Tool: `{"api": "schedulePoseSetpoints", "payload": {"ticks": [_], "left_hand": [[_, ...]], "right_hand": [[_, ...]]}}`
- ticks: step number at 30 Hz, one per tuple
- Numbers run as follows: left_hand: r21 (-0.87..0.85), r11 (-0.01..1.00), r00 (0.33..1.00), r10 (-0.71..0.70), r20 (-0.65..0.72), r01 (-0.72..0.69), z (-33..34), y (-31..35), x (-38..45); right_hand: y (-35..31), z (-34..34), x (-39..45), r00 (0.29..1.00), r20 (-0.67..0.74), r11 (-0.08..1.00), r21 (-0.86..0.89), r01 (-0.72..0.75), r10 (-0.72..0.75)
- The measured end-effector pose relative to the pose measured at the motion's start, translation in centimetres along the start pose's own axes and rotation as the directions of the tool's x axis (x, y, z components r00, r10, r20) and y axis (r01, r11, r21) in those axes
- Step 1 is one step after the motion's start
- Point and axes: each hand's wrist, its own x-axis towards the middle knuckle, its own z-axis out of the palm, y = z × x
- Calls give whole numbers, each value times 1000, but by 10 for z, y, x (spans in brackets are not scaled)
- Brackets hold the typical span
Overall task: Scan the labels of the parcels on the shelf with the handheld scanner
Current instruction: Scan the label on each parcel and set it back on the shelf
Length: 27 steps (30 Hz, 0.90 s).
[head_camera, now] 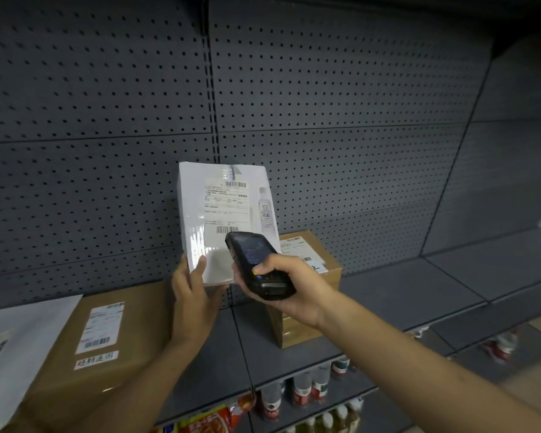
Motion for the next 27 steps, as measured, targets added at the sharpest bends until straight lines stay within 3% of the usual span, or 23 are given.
{"api": "schedulePoseSetpoints", "payload": {"ticks": [11,20,27], "left_hand": [[6,1000,1000,11,13,-11,-4,-4,0],[17,1000,1000,15,-6,-15,-11,-12,-4],[10,1000,1000,17,-12,-16,-12,-24,-4]], "right_hand": [[0,10,-10,999,50,998,62,-23,20],[7,13,-3,999,46,997,-78,-10,14],[15,16,4,999,43,996,-82,-24,27]]}}
